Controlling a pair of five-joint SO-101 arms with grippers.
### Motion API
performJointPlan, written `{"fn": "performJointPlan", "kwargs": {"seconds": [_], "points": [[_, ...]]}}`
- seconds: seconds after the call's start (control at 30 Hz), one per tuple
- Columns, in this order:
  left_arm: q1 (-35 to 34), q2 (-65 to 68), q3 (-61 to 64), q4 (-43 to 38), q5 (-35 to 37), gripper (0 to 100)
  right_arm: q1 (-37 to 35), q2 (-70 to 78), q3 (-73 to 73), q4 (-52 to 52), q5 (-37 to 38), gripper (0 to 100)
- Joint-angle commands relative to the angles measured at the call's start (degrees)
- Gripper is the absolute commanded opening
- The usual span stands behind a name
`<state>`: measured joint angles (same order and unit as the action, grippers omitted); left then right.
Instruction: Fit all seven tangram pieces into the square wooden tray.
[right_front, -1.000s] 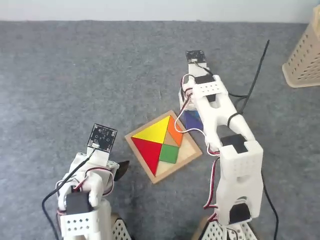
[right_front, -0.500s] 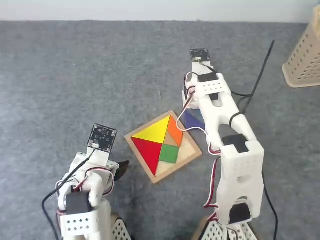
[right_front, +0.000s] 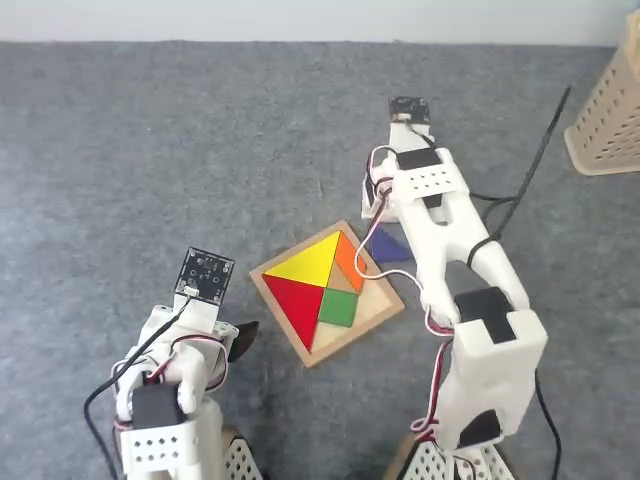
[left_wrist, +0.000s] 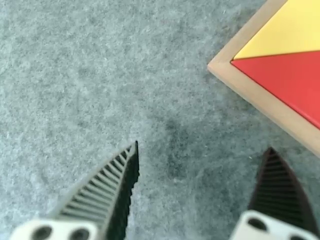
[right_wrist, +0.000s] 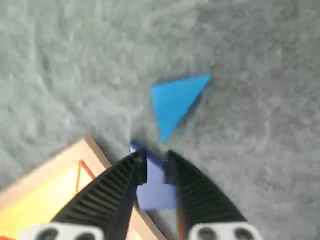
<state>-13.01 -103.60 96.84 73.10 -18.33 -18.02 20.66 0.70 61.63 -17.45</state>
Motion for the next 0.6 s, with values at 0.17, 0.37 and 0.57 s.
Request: {"fn": "performJointPlan", "kwargs": {"seconds": [0.17, 0.37, 0.57], "points": [[0.26, -0.79, -0.31, 0.00, -0.26, 35, -0.22, 3.12, -1.67, -11.82, -7.82, 27.0], [0.26, -0.79, -0.31, 0.00, -0.26, 35, 0.22, 6.73, -2.46, -16.57, -7.47, 23.6], [0.26, -0.79, -0.31, 0.00, -0.26, 35, 1.01, 8.31, -4.04, -18.07, -7.56, 23.5]]}}
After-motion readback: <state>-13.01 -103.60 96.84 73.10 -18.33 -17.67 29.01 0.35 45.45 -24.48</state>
